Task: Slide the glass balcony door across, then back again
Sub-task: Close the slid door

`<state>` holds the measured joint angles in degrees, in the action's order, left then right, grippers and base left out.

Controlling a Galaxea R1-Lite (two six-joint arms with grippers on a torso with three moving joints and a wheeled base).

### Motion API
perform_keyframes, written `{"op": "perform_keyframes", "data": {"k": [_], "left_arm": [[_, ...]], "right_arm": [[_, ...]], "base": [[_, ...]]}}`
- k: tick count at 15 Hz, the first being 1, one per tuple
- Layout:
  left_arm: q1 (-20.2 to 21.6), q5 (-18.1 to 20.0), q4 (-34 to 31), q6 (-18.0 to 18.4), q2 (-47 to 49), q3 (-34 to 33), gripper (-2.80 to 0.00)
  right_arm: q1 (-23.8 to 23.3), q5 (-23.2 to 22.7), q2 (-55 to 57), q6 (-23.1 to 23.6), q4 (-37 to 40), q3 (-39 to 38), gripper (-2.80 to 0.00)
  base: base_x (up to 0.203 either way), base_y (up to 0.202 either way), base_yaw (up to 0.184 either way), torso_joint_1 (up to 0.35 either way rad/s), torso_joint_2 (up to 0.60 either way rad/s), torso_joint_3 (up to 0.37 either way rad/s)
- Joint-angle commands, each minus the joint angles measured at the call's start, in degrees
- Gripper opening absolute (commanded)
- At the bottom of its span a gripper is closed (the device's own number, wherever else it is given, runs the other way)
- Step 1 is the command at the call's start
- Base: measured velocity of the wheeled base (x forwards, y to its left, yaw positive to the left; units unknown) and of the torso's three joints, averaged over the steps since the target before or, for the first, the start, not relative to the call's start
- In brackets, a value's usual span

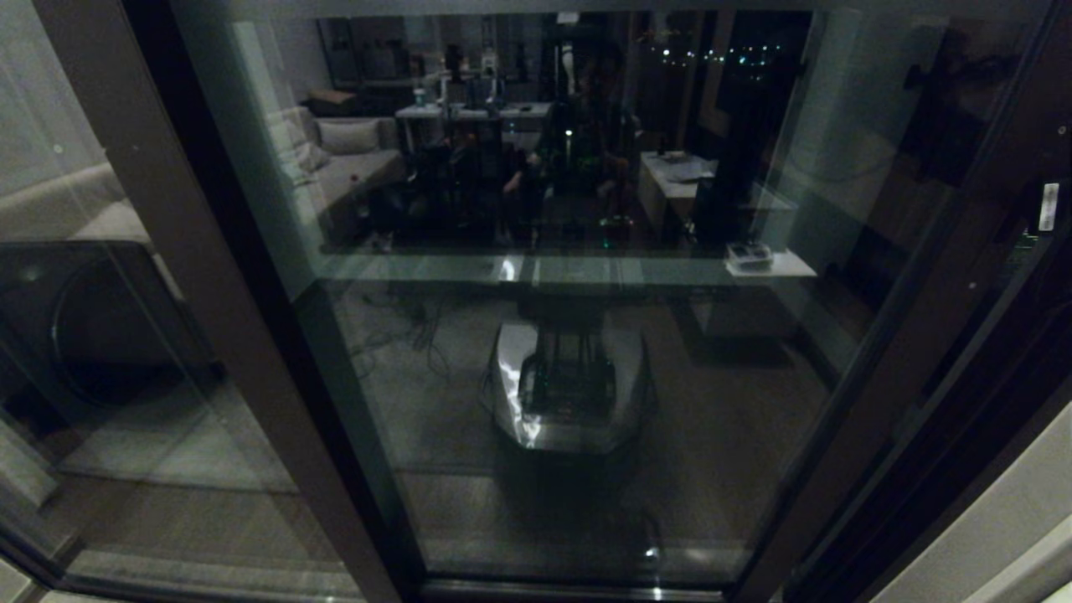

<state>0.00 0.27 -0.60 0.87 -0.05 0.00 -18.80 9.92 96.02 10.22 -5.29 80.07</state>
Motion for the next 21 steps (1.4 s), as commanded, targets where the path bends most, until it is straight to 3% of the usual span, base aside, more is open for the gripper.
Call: {"op": "perform_keyframes", "data": {"k": [1, 15, 21], "left_arm": [[0.08, 0.0, -0.02, 0.01, -0.04, -0.09, -2.8], [0.0, 0.0, -0.02, 0.01, 0.05, -0.09, -2.8], [0.05, 0.0, -0.02, 0.01, 0.03, -0.09, -2.8]], "right_arm": [[-0.25, 0.07, -0.16, 0.16, -0.97, 0.0, -2.8], [-2.03, 0.62, -4.89, 6.05, -2.97, -4.13, -2.8], [-5.15, 0.54, -5.15, 7.98, -2.97, -5.45, -2.8]], "base": [[0.0, 0.0, 0.0, 0.0, 0.0, 0.0], [0.0, 0.0, 0.0, 0.0, 0.0, 0.0], [0.0, 0.0, 0.0, 0.0, 0.0, 0.0]]}}
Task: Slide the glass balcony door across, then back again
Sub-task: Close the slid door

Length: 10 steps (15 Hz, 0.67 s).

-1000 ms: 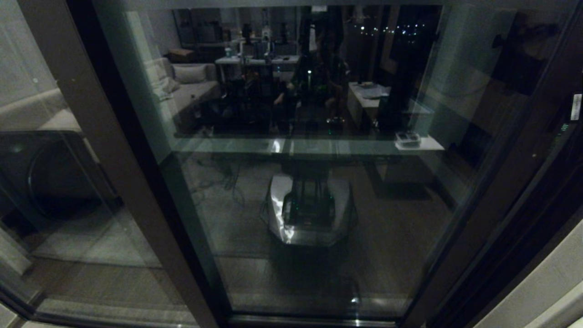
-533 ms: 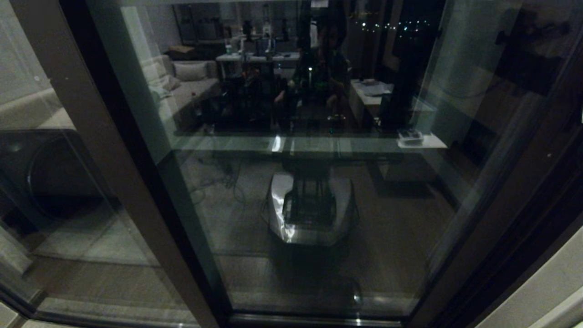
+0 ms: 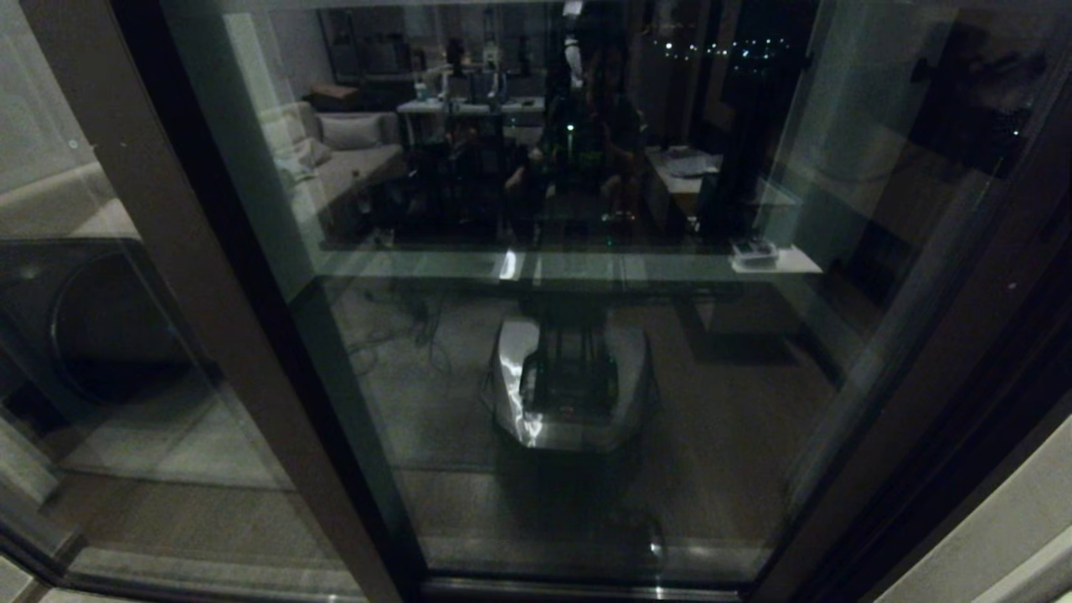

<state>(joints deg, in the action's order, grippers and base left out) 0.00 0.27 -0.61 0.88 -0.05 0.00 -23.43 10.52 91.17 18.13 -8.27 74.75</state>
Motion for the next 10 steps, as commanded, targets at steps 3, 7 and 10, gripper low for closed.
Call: {"op": "perform_keyframes", "data": {"k": [3, 7, 10], "left_arm": [[0.07, 0.0, -0.01, 0.0, -0.04, -0.09, -2.8], [0.04, 0.0, -0.01, 0.0, -0.04, -0.09, -2.8], [0.04, 0.0, -0.01, 0.0, -0.04, -0.09, -2.8]], "right_arm": [[-0.39, -0.16, -0.29, -0.11, 0.0, -0.16, -2.8], [-0.3, -0.47, -1.83, -0.11, 0.14, -0.63, -2.8], [0.43, -1.8, -5.45, -0.09, 0.48, -3.41, -2.8]], "base": [[0.0, 0.0, 0.0, 0.0, 0.0, 0.0], [0.0, 0.0, 0.0, 0.0, 0.0, 0.0], [0.0, 0.0, 0.0, 0.0, 0.0, 0.0]]}}
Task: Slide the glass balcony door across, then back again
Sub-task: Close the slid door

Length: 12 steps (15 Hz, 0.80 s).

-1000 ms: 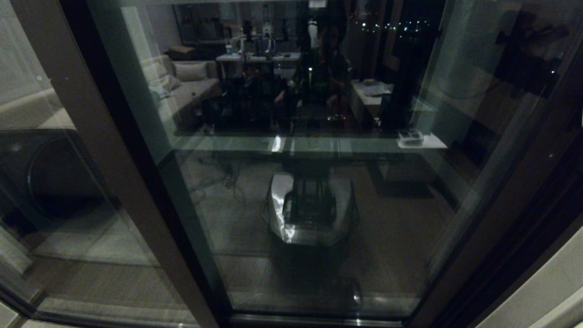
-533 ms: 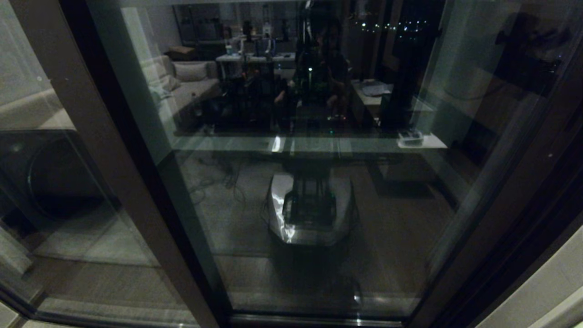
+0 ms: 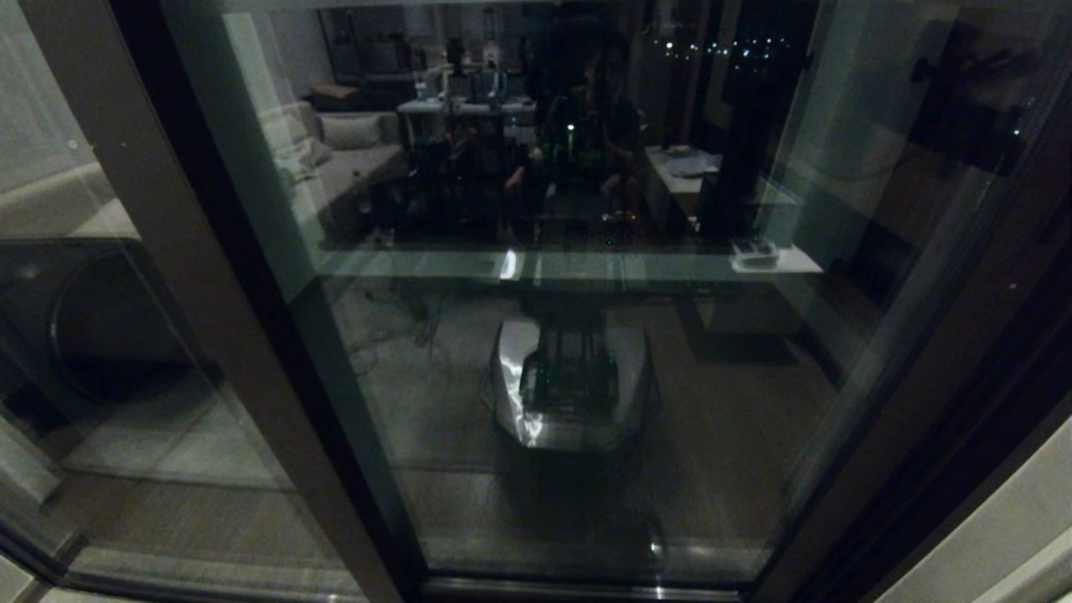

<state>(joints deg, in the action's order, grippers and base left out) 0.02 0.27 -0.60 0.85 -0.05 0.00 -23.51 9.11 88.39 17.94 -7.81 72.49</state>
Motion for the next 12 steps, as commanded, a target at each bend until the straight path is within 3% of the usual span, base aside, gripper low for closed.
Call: {"op": "perform_keyframes", "data": {"k": [1, 12], "left_arm": [[0.03, 0.0, -0.02, 0.03, 0.04, -0.09, -2.8], [0.06, 0.0, -0.02, 0.03, -0.03, -0.09, -2.8]], "right_arm": [[1.26, -0.85, -3.58, 0.02, 0.89, -1.62, -2.8], [3.29, -1.02, 1.05, -0.6, 2.39, 1.19, -2.8]], "base": [[0.0, 0.0, 0.0, 0.0, 0.0, 0.0], [0.0, 0.0, 0.0, 0.0, 0.0, 0.0]]}}
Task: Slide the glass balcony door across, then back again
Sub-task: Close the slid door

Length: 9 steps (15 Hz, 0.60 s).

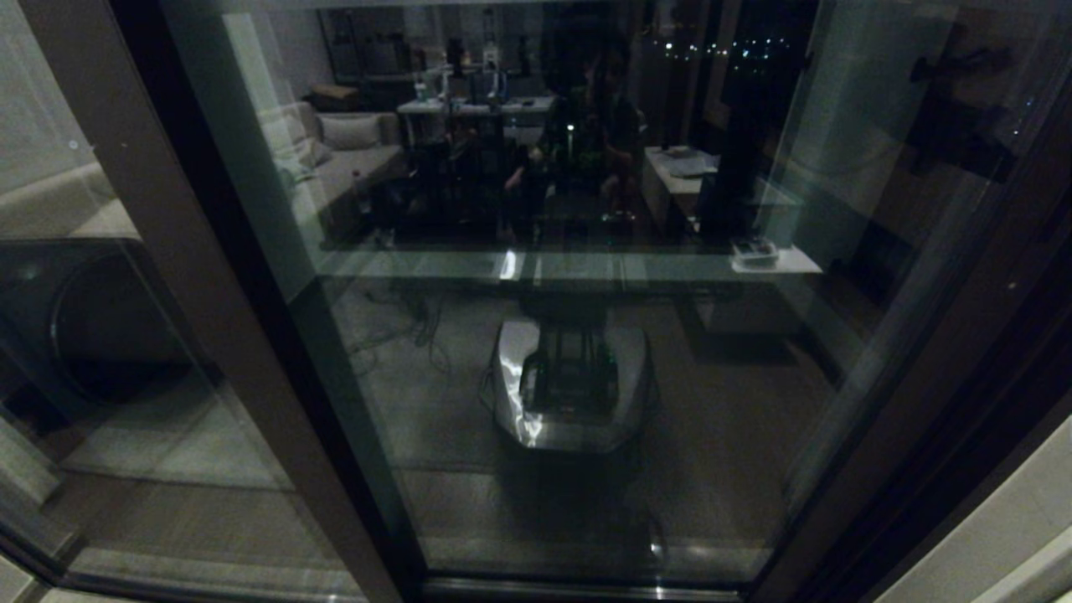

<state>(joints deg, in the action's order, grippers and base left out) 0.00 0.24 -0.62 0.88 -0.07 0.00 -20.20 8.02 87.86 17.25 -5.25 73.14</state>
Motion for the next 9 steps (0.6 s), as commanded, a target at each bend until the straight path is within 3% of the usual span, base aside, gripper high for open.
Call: {"op": "perform_keyframes", "data": {"k": [1, 9], "left_arm": [[0.08, 0.02, 0.01, 0.0, 0.04, -0.09, -2.8], [0.06, 0.02, 0.01, 0.0, 0.04, -0.09, -2.8]], "right_arm": [[-0.02, 0.11, 2.43, -0.01, -0.27, 1.16, -2.8], [-0.02, 0.42, 5.22, -1.08, -0.28, 3.68, -2.8]], "base": [[0.0, 0.0, 0.0, 0.0, 0.0, 0.0], [0.0, 0.0, 0.0, 0.0, 0.0, 0.0]]}}
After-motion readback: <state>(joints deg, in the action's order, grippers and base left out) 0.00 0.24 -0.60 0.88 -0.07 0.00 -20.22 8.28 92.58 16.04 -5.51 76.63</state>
